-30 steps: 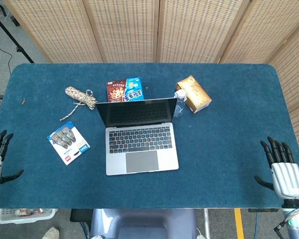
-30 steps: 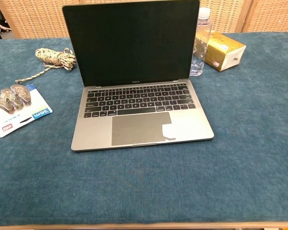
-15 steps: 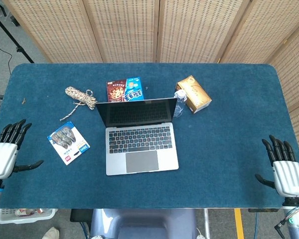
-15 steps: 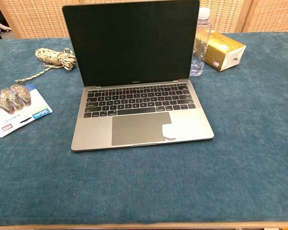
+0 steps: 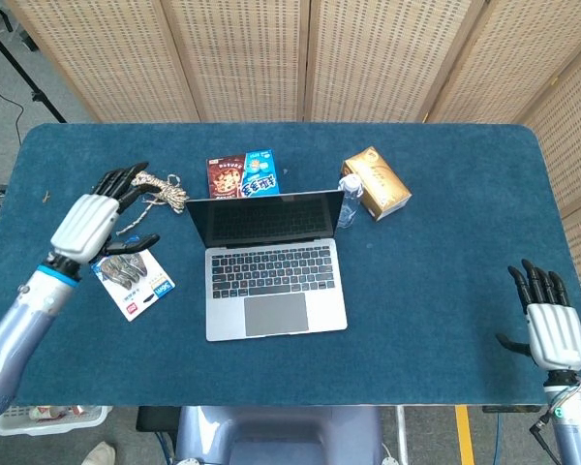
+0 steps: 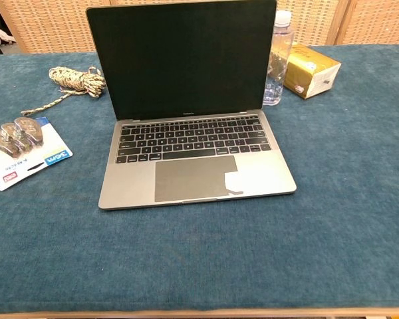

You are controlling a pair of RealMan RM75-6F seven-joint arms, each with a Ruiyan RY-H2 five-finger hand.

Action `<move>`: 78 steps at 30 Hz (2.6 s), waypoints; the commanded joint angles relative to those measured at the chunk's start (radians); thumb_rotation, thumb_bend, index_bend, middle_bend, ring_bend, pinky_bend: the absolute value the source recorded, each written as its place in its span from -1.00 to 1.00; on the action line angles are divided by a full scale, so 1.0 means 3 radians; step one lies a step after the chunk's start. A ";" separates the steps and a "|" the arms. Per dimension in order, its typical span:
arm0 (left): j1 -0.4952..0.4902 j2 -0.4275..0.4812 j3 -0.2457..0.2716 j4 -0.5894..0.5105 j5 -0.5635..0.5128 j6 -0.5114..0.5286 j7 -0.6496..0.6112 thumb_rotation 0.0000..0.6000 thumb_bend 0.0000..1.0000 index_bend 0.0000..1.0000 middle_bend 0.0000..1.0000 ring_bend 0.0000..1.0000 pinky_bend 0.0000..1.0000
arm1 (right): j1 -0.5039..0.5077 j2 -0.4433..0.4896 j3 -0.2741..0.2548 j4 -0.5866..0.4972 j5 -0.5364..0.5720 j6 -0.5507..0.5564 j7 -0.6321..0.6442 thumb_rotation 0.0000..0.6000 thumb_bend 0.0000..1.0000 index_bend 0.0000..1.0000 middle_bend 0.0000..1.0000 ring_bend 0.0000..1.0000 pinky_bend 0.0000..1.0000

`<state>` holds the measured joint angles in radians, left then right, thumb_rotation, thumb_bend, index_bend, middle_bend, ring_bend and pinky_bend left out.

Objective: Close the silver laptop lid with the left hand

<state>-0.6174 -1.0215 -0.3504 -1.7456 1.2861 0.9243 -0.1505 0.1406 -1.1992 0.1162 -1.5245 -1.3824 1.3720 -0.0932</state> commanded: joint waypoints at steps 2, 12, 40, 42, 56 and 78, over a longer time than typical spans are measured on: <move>-0.0481 -0.0110 -0.0164 0.0129 -0.0373 -0.0485 0.0125 -1.00 -1.00 -0.51 -1.00 -1.00 -1.00 | 0.0020 -0.0021 0.0020 0.0041 0.0063 -0.0045 -0.0015 1.00 -1.00 -1.00 -1.00 -1.00 -1.00; -0.1066 -0.0498 -0.0127 0.0474 -0.0980 -0.0917 0.0381 -1.00 -1.00 -0.51 -1.00 -1.00 -1.00 | 0.0050 -0.0044 0.0027 0.0093 0.0141 -0.0119 -0.0021 1.00 -1.00 -1.00 -1.00 -1.00 -1.00; -0.1318 -0.0882 0.0046 0.0736 -0.1061 -0.1015 0.0171 -1.00 -1.00 -0.19 -0.41 -0.23 -0.09 | 0.0082 -0.0065 0.0019 0.0130 0.0213 -0.0184 -0.0040 1.00 -1.00 -1.00 -1.00 -1.00 -1.00; -0.1309 -0.0890 0.0058 0.0734 -0.1014 -0.0976 0.0170 -1.00 -1.00 -0.10 -0.32 -0.16 -0.08 | 0.0083 -0.0066 0.0016 0.0129 0.0213 -0.0184 -0.0046 1.00 -1.00 -1.00 -1.00 -1.00 -1.00; -0.1210 -0.0934 0.0255 0.0604 -0.0723 -0.0805 0.0207 -1.00 -1.00 0.04 -0.22 -0.07 -0.08 | 0.0092 -0.0064 0.0001 0.0117 0.0218 -0.0198 -0.0066 1.00 -1.00 -1.00 -1.00 -1.00 -1.00; -0.0977 -0.1293 0.0617 0.0596 -0.0254 -0.0517 0.0212 -1.00 -1.00 0.04 -0.22 -0.09 -0.08 | 0.0101 -0.0052 -0.0014 0.0087 0.0243 -0.0223 -0.0102 1.00 -1.00 -1.00 -1.00 -1.00 -1.00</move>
<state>-0.9147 -1.4040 -0.1706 -1.5705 1.2053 0.7663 -0.0895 0.1709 -1.2149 0.1122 -1.4984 -1.3095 1.3050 -0.1239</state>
